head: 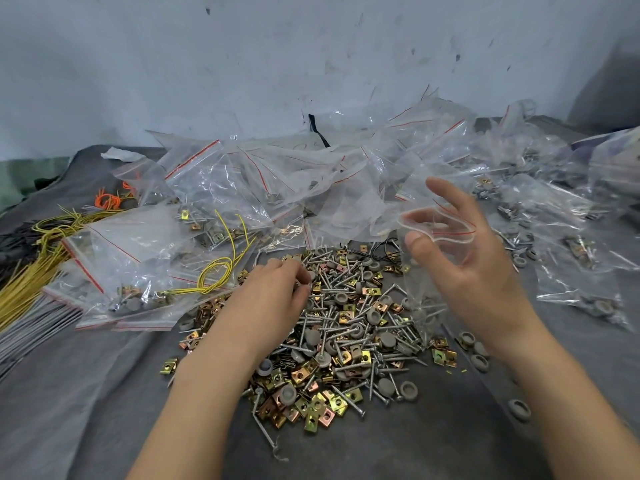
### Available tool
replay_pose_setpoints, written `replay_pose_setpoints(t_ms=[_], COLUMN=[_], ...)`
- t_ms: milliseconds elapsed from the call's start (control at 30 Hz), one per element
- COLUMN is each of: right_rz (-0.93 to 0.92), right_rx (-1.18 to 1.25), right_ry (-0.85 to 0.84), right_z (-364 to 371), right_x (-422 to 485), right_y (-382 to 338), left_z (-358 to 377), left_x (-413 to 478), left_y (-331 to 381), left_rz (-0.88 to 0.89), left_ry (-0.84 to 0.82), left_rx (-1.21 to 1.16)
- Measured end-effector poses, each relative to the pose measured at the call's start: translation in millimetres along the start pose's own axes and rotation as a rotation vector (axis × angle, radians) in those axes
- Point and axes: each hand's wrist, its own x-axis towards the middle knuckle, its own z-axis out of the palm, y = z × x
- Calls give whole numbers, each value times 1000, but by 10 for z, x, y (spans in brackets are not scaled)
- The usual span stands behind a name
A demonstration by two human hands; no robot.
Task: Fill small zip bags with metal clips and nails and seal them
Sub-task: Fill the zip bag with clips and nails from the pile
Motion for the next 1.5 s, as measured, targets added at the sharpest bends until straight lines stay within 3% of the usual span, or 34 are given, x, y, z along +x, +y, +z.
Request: replay_pose_setpoints(t_ms=[1267,1500], right_rz=[12,15], right_rx=[-5,-19], right_ry=[-16,-16], right_z=[-11,0], right_x=[-15,-13], right_y=[0,7], left_z=[-60,-39], left_x=[-65,-63], left_y=[108,246], left_rz=[15,62], left_ry=[-59,6], left_rx=[49,67])
